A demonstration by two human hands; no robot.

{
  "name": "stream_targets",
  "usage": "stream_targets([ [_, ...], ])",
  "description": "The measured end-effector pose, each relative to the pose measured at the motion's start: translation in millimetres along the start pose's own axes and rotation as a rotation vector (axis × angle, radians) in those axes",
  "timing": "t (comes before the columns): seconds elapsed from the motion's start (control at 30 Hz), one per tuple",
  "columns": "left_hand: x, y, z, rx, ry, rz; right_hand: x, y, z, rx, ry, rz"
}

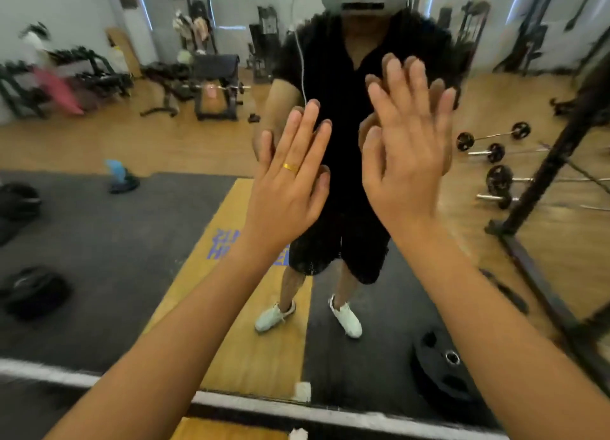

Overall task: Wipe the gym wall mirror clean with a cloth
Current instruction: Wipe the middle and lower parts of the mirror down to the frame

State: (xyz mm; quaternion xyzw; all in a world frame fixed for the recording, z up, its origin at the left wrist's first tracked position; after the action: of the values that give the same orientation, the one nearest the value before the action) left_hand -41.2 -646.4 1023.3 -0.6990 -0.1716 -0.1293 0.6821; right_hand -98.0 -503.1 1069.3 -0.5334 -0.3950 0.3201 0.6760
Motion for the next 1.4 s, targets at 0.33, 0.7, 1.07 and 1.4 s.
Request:
stream_targets([
  [0.33,-21,180,16,0.096,0.256,-0.327,-13,200,-52,-0.262,-0.339,-0.322],
  [0.7,-82,449,-38,0.507,0.309,-0.91,-73,494,-125,-0.78,-0.507,-0.993],
  [1.07,-172,816,-36,0.614,0.251,-1.419,-115,850,-230,-1.01,-0.36,-1.405],
  [1.4,-289,1097,8,0.807,0.285,-1.524,-163,1154,-272,-1.155,-0.331,-1.54],
])
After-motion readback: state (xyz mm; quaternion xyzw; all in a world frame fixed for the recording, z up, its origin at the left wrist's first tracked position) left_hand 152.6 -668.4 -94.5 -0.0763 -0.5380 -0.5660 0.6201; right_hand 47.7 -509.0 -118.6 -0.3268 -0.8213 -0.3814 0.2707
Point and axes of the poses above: each hand's wrist, its own y-axis away from the middle knuckle, its own x-axis out of the back of the hand, z = x × y, the point moved 6 cm from there along -y, towards the middle knuckle, and after that the axes turned 7 degrees about x, right-handed, at the moved point
